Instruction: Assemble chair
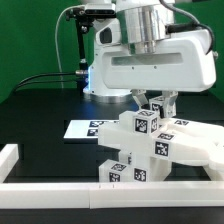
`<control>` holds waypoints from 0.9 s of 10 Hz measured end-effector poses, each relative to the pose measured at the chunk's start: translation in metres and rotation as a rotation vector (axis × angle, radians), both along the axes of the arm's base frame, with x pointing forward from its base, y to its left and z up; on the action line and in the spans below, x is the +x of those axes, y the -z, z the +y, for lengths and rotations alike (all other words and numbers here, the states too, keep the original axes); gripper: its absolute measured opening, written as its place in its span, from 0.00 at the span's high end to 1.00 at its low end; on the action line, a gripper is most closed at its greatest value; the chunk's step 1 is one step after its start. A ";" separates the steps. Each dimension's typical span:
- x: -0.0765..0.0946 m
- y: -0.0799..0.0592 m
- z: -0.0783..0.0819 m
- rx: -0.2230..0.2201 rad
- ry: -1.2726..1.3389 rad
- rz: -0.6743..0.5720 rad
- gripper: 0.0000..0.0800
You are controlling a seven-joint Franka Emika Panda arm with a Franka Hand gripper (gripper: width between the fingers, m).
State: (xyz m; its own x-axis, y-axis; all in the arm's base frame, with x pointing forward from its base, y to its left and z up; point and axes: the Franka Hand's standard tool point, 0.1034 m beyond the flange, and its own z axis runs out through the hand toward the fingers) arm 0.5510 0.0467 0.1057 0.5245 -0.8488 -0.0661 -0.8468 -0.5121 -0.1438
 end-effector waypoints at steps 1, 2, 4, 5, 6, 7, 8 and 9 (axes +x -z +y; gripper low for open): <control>0.000 0.000 0.001 0.018 0.118 0.016 0.65; -0.001 0.000 0.000 0.031 0.188 0.023 0.65; -0.001 0.001 0.000 0.064 0.365 0.043 0.65; -0.001 0.001 0.000 0.062 0.381 0.037 0.65; -0.001 0.002 0.002 0.060 0.367 0.035 0.52; -0.001 0.002 0.002 0.058 0.350 0.032 0.52; -0.001 0.001 0.004 0.049 0.306 0.027 0.35; 0.002 -0.005 0.008 0.038 0.244 0.013 0.24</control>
Offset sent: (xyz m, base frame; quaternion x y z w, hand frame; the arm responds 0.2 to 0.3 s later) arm -0.0027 -0.0077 -0.0016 0.0138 -0.0005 0.2320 0.9726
